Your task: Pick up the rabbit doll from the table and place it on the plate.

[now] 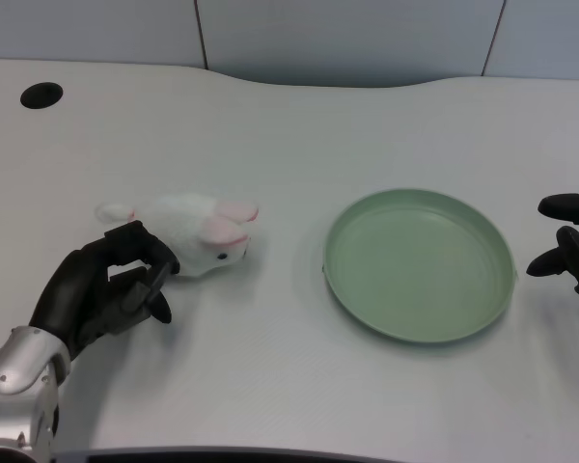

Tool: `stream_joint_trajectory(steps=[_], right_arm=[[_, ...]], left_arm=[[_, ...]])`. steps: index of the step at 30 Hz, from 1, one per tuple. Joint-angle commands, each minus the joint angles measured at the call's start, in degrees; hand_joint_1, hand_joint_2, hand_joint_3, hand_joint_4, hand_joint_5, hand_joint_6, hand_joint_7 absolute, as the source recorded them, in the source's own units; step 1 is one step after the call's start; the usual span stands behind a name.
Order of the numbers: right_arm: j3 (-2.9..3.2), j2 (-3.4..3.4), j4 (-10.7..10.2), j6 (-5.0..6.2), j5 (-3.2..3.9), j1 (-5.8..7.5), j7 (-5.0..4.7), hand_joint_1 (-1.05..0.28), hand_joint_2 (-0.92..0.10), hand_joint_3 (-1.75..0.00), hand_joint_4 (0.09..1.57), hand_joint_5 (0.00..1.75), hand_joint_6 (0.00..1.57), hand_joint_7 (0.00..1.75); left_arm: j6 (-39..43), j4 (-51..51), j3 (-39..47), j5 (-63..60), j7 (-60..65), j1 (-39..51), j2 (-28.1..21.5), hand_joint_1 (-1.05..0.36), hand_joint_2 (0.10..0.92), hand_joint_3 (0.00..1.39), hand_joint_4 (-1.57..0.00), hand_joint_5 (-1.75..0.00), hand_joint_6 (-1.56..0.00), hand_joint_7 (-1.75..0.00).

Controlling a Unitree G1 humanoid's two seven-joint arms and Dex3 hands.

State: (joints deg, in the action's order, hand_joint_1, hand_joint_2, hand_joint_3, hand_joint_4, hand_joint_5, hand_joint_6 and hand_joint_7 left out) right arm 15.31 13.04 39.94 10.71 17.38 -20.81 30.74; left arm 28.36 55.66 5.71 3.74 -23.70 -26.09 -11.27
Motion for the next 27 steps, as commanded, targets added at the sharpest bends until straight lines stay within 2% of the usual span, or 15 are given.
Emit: stream_joint_trajectory(steps=[1,5,8,10,12,13,14,16,18,20,22,27], right_arm=[[0.13,0.11,0.0,-0.11,0.11,0.40,-0.54,-0.29,-0.92,-0.51,0.37,1.52,0.33,1.05],[-0.03,-0.09,-0.4,-0.06,-0.01,0.50,-0.95,-0.28,-0.92,-0.52,0.36,1.53,0.33,1.04],[-0.03,-0.11,-0.7,-0.05,0.00,0.60,-1.22,-0.28,-0.92,-0.53,0.36,1.53,0.34,1.05],[-0.02,-0.05,-0.8,-0.14,0.09,0.66,-1.12,-0.28,-0.92,-0.52,0.35,1.53,0.34,1.05],[0.03,-0.05,-0.6,0.03,0.12,0.67,-1.05,-0.28,-0.92,-0.52,0.34,1.53,0.34,1.05],[0.09,-0.06,-0.4,0.18,0.15,0.62,-0.98,-0.28,-0.92,-0.52,0.34,1.54,0.33,1.05],[0.17,-0.05,-0.3,0.07,0.30,0.57,-0.85,-0.28,-0.92,-0.52,0.35,1.54,0.33,1.05],[0.06,0.06,-0.2,0.13,0.00,0.55,-1.02,-0.28,-0.92,-0.52,0.36,1.56,0.33,1.04],[-0.01,0.11,-0.1,0.29,-0.17,0.55,-1.08,-0.27,-0.92,-0.53,0.36,1.56,0.32,1.04],[0.08,0.00,-0.2,0.21,-0.04,0.57,-1.16,-0.27,-0.92,-0.53,0.36,1.56,0.32,1.04],[0.07,-0.12,-0.5,0.07,-0.02,0.73,-1.36,-0.28,-0.92,-0.53,0.34,1.54,0.32,1.04],[0.04,-0.16,-1.0,0.31,0.10,0.96,-1.18,-0.27,-0.92,-0.53,0.36,1.55,0.33,1.05]], left_arm=[[10.3,-0.7,-3.0,-7.8,8.2,1.2,-2.0,-0.60,0.921,0.64,-0.60,-1.74,-0.47,-1.55],[14.9,-0.3,-6.1,-15.1,14.2,-0.1,-4.9,-0.57,0.921,0.66,-0.60,-1.75,-0.43,-1.57],[14.5,-2.4,-10.9,-27.2,25.5,-1.6,-8.9,-0.64,0.921,0.63,-0.49,-1.70,-0.44,-1.36],[14.4,-3.9,-13.6,-34.2,33.1,-2.7,-10.9,-0.62,0.921,0.56,-0.43,-1.59,-0.41,-1.25],[12.7,-6.2,-16.7,-41.6,40.4,-4.0,-13.1,-0.61,0.921,0.50,-0.39,-1.37,-0.36,-1.15],[11.5,-7.3,-17.9,-44.4,43.2,-4.5,-13.9,-0.64,0.921,0.47,-0.34,-1.19,-0.34,-0.93],[10.0,-8.7,-19.0,-46.9,45.7,-4.9,-14.6,-0.65,0.921,0.46,-0.32,-1.11,-0.35,-0.78],[7.7,-11.3,-20.6,-50.3,49.2,-5.5,-15.7,-0.69,0.921,0.40,-0.23,-0.98,-0.40,-0.38],[6.6,-12.7,-21.5,-51.4,50.6,-5.7,-16.3,-0.72,0.921,0.35,-0.18,-0.94,-0.41,-0.24],[6.3,-14.7,-21.9,-51.1,49.7,-5.6,-17.1,-0.72,0.921,0.34,-0.17,-0.94,-0.42,-0.20],[7.0,-18.7,-21.8,-49.7,46.6,-5.3,-18.6,-0.83,0.921,0.26,-0.09,-0.92,-0.35,-0.14],[8.7,-22.6,-21.5,-46.5,42.9,-5.4,-20.0,-0.88,0.921,0.26,-0.06,-0.91,-0.30,-0.09]])
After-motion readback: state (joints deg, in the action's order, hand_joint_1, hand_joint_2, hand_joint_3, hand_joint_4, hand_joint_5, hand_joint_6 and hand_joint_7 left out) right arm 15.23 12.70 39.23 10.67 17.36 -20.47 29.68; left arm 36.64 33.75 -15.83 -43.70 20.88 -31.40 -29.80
